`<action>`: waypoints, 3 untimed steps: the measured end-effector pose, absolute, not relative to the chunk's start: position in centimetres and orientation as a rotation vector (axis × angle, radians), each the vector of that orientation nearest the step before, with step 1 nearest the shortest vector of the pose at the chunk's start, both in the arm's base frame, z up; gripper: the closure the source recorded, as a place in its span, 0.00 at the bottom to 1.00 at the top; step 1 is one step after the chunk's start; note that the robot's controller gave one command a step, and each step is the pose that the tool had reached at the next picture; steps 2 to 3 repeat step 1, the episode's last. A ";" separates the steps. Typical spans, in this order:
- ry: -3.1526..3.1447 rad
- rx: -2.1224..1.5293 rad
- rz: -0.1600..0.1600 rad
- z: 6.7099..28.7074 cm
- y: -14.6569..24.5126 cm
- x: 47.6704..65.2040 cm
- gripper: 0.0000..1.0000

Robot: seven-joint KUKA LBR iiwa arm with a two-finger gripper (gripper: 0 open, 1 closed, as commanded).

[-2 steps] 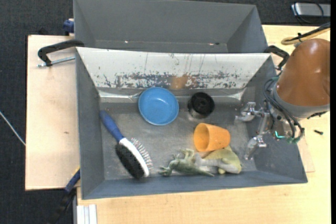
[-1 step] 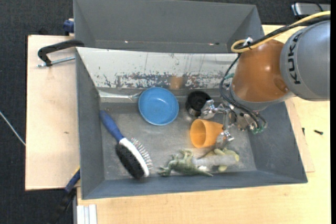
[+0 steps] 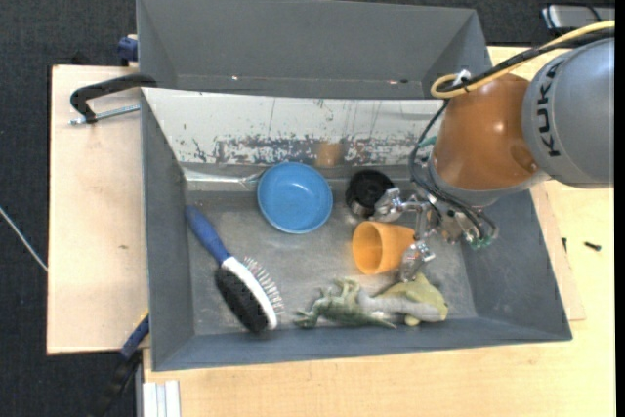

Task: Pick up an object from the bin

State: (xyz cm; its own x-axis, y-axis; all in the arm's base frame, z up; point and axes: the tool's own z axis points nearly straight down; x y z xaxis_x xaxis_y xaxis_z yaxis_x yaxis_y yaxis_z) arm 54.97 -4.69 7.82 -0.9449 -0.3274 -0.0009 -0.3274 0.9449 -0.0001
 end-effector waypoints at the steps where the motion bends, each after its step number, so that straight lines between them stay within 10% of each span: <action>1: 3.074 -0.568 -0.005 26.7 -3.7 55.7 1.00; 3: 3.074 -0.568 -0.005 26.7 -3.7 55.7 1.00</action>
Offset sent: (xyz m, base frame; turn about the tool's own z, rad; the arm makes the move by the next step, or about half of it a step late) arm 0.0042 0.0090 0.1826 -0.0324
